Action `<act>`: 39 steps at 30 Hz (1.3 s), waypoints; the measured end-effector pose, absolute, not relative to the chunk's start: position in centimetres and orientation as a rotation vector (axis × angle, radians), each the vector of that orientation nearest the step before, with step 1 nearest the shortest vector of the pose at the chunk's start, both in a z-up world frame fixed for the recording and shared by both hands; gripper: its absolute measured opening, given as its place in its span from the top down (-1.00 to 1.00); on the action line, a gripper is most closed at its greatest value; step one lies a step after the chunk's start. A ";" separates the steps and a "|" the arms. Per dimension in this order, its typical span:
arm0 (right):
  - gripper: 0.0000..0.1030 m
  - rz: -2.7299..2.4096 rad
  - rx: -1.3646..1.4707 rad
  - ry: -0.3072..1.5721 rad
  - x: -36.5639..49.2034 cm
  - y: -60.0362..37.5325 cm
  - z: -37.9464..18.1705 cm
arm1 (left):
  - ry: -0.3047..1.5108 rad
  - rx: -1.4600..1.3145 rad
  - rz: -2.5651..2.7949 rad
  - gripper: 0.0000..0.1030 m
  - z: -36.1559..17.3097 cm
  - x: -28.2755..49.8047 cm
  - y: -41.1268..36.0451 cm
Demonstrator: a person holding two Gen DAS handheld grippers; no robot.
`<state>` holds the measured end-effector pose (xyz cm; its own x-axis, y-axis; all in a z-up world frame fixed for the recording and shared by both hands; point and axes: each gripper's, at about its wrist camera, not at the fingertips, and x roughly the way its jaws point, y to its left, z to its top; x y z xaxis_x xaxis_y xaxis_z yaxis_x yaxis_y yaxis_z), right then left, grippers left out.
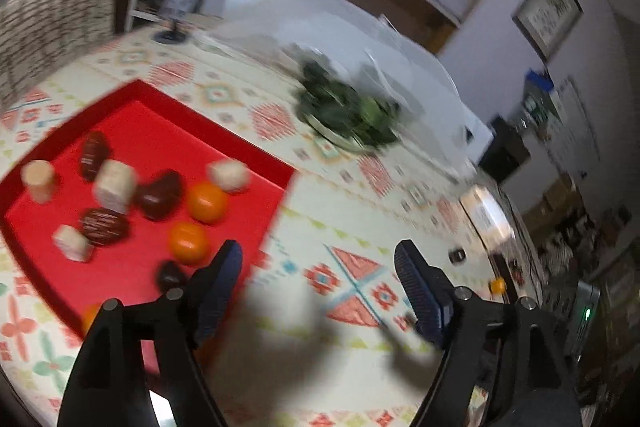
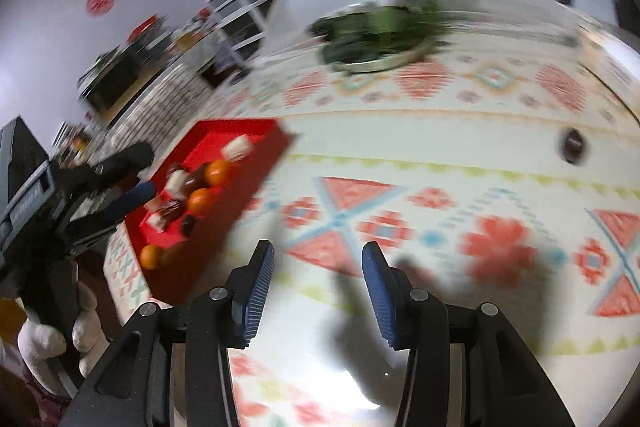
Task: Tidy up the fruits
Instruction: 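Grasp a dark plum with the left tool while the right grasps a mandarin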
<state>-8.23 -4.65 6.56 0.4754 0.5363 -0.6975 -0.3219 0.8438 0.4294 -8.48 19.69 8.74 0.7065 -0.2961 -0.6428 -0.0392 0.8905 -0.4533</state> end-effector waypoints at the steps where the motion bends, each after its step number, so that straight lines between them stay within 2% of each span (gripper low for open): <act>1: 0.03 0.514 0.262 0.935 -8.2 -5.8 6.5 | 0.793 -0.451 -0.171 -0.52 8.6 -8.3 18.7; 13: 0.03 -0.011 0.286 0.803 -7.9 -26.5 7.9 | 0.859 -0.253 -0.334 -0.52 8.7 -3.6 5.2; 28: 0.03 -0.021 0.232 0.848 -3.4 -27.4 5.7 | 0.971 -0.187 -0.395 -0.49 2.9 4.8 -5.9; 31: 0.03 -0.036 0.230 0.869 -2.9 -27.6 5.3 | 0.984 -0.141 -0.400 -0.35 2.1 5.6 -7.6; 35: 0.03 -0.046 0.253 0.910 -2.3 -28.1 4.3 | 0.977 -0.051 -0.417 0.16 1.4 5.8 -9.6; 36: 0.06 -0.040 0.262 0.915 -2.2 -28.2 4.0 | 0.975 -0.027 -0.417 0.31 1.3 5.8 -10.0; 37: 0.13 -0.042 0.260 0.907 -2.2 -28.2 4.0 | 0.964 0.006 -0.405 0.33 1.3 5.6 -10.4; 38: 0.29 -0.040 0.257 0.906 -2.2 -28.2 4.0 | 0.959 0.022 -0.399 0.39 1.3 5.6 -10.6; 39: 0.28 -0.038 0.259 0.906 -2.2 -28.2 4.0 | 0.953 0.038 -0.390 0.48 1.3 5.5 -10.6</act>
